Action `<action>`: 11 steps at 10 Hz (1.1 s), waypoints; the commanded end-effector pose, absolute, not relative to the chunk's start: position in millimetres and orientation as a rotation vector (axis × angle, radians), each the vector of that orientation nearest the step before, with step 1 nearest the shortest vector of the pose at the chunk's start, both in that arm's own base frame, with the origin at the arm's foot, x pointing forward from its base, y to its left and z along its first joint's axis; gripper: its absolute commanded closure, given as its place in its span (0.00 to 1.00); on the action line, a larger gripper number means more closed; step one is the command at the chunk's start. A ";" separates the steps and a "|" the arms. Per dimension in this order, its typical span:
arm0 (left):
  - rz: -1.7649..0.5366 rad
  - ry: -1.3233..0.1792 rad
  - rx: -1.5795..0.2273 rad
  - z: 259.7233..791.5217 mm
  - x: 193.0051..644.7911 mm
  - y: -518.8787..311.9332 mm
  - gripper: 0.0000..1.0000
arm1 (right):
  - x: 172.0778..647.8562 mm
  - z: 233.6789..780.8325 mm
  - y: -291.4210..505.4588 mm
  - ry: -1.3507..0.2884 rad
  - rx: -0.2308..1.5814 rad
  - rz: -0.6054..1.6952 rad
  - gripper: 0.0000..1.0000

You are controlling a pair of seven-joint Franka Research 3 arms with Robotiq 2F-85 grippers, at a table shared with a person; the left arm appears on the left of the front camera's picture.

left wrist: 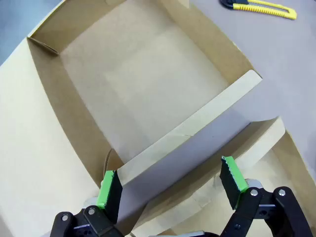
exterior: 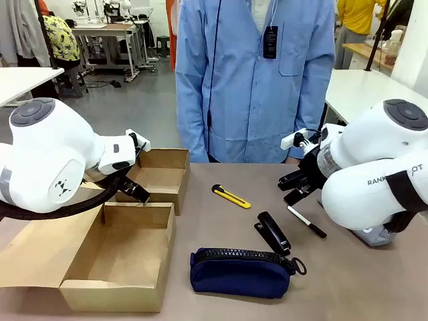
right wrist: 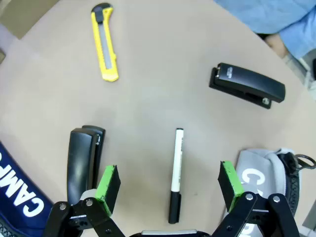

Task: Place items inside the box.
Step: Pick up a Pencil pouch or Stapler and place it inside the Mailer Box closest to the robot.

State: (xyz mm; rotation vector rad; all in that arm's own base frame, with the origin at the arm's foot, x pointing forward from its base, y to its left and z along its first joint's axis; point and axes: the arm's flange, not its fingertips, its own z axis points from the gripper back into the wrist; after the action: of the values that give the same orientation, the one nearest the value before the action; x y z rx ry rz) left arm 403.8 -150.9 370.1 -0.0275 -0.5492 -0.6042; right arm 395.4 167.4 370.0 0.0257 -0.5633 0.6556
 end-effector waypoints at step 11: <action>-0.604 -0.549 -0.028 370.1 403.8 -150.9 0.00 | 395.4 370.1 167.4 -0.563 0.026 0.656 0.00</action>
State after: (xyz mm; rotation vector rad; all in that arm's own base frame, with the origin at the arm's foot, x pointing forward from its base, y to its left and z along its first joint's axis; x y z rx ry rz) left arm 403.8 -150.9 370.1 -0.0275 -0.5492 -0.6042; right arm 395.3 167.5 370.0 0.0251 -0.5633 0.6566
